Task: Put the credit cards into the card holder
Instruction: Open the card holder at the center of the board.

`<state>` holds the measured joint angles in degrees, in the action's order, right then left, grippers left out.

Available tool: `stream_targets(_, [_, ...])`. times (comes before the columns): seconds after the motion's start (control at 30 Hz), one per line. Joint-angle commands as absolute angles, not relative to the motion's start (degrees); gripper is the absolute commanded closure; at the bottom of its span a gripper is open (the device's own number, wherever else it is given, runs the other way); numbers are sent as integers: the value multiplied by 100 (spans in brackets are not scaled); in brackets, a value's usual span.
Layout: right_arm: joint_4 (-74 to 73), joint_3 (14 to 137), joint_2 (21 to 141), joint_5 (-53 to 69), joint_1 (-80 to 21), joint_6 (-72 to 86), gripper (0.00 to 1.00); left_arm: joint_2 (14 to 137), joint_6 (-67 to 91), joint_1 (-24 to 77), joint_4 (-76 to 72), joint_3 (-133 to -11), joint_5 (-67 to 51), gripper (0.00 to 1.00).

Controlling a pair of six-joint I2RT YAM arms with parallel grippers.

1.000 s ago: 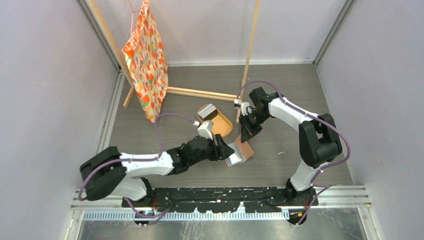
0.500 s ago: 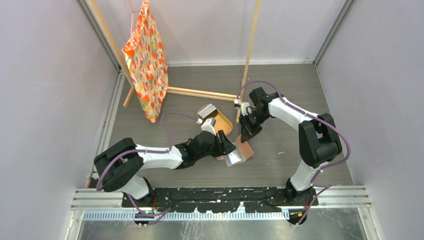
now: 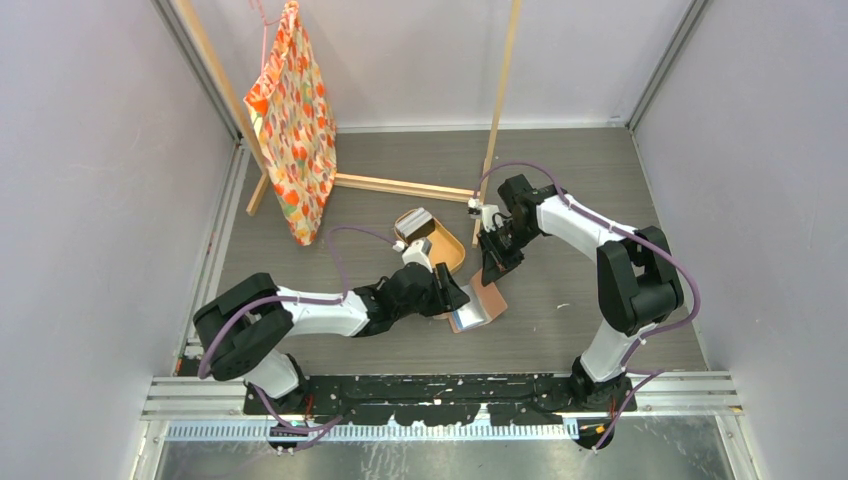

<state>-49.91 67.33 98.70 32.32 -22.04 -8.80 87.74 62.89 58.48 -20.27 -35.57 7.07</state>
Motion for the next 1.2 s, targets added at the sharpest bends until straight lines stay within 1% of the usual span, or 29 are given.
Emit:
stream_targets(0.0, [-4962, 6864, 9932, 3269, -2215, -844, 95, 8867, 6379, 5845, -2034, -3752, 820, 45])
stream_targets(0.4, [-4983, 6864, 9949, 3309, -2219, -874, 95, 9004, 6422, 5845, -2188, -3832, 652, 46])
stream_targets(0.63, [-4993, 6870, 9954, 3331, -2220, -888, 95, 8922, 6404, 5845, -2180, -3845, 624, 50])
stream_targets(0.83, [-5013, 6869, 9947, 3348, -2219, -893, 95, 8945, 6388, 5845, -2197, -3867, 649, 51])
stream_targets(0.87, [-5005, 6872, 9949, 3353, -2215, -896, 94, 8961, 6388, 5845, -2259, -3867, 617, 52])
stream_targets(0.9, [-5014, 6873, 9952, 3356, -2215, -896, 94, 8963, 6387, 5844, -2318, -3868, 576, 56])
stream_targets(1.03, [-5018, 6873, 9954, 3375, -2215, -905, 94, 8910, 6370, 5843, -2478, -3883, 502, 62])
stream_targets(1.17, [-5035, 6881, 9959, 3415, -2215, -921, 93, 8851, 6339, 5845, -2487, -3933, 492, 63])
